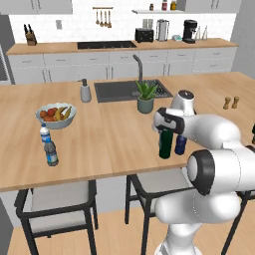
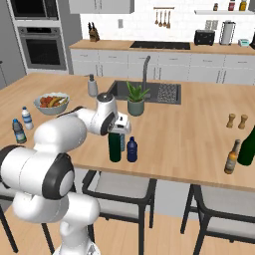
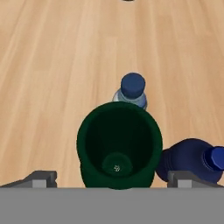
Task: Move the plastic bottles in the middle to the plastics group, and the glass bottles in the middle to the glass group.
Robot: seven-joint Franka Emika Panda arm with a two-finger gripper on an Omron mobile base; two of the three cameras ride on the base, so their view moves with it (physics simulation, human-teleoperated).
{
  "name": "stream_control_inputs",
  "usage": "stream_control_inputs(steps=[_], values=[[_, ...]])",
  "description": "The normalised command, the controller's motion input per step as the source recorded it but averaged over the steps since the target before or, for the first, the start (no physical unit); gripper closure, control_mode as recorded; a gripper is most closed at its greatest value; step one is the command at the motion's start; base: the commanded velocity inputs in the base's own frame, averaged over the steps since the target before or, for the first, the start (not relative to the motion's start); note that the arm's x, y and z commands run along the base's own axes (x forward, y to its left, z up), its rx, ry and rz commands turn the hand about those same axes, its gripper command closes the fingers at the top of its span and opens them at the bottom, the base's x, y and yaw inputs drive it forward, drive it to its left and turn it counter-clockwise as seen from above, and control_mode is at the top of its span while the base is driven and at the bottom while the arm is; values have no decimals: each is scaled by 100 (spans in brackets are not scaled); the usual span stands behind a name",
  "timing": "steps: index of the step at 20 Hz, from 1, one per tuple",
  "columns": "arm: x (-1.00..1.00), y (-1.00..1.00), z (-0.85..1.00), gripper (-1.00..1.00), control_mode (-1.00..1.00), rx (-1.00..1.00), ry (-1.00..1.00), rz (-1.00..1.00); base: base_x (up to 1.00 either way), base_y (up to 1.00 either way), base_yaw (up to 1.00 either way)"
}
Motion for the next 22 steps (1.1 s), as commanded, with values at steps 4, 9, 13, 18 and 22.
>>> stream_control_inputs(steps=[4,9,13,18,22], values=[[9,-3,-9,-100,-100,0,0,0,0,0,0],[5,-5,-5,-100,-100,0,0,0,0,0,0],[0,0,-3,-100,-100,0,0,0,0,0,0],[0,0,0,100,-100,0,0,0,0,0,0],[0,0,0,100,-100,0,0,0,0,0,0]])
